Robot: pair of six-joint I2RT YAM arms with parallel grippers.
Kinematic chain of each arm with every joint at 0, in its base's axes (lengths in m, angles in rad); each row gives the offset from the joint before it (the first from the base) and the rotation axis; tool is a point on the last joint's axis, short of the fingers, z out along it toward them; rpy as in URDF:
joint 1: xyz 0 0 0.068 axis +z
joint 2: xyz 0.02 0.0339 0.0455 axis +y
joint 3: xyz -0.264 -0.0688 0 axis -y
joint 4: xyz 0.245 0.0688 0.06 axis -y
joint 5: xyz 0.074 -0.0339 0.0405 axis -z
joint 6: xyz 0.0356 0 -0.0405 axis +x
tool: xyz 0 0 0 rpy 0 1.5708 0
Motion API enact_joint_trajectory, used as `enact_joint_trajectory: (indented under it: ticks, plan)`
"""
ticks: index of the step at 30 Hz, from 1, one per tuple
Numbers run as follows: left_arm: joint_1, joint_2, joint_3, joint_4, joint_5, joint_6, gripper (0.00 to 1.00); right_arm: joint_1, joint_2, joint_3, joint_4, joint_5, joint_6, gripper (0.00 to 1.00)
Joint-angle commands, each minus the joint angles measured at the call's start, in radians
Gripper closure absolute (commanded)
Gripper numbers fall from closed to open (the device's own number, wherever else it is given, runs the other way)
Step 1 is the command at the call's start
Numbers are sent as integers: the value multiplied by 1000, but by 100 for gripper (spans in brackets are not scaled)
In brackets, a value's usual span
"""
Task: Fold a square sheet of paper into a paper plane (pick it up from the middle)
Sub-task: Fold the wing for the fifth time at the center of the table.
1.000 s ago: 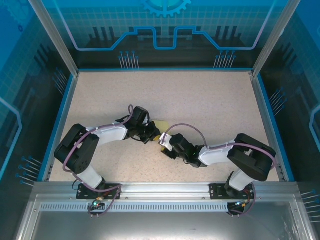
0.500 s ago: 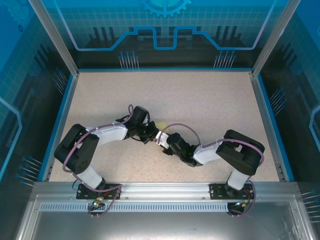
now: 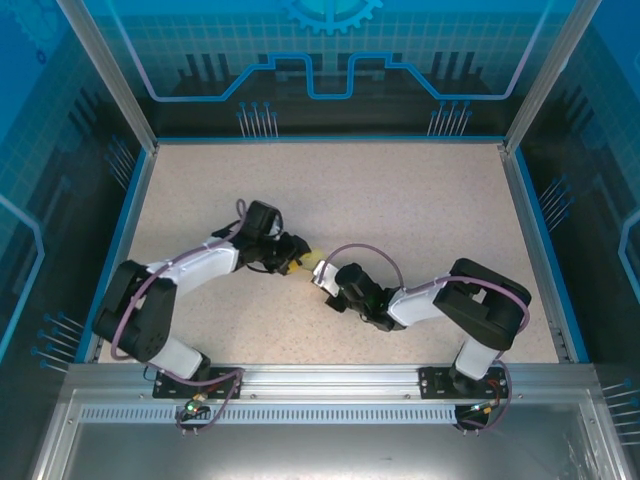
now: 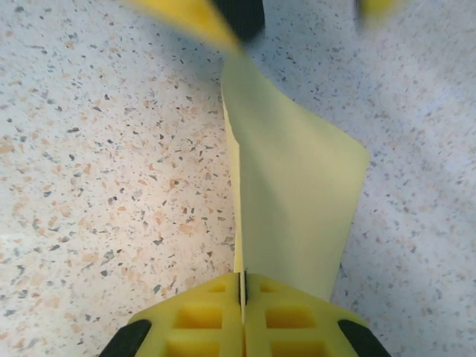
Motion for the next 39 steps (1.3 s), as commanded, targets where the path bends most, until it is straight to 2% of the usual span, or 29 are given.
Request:
enact_joint_trajectory:
  ticks: [1,6,10,20,32,39]
  plan:
    - [66,-78,12,-106,-50,53,56,-38,-41,11,-34,-125,125,95]
    - [99,-140,-65,-56,-38,54,53,-95,-42,19,-42,-267,255,95]
    - [96,-159,-168,93,40,17,55,-148,-25,34,-33,-398,362,97]
    - [-2,-112,-301,347,91,-36,69,-235,36,64,4,-612,573,98]
    - [-47,-41,-315,455,96,-30,78,-270,125,94,28,-732,714,98]
    - [-65,16,-303,499,107,-25,82,-294,150,100,24,-758,754,98]
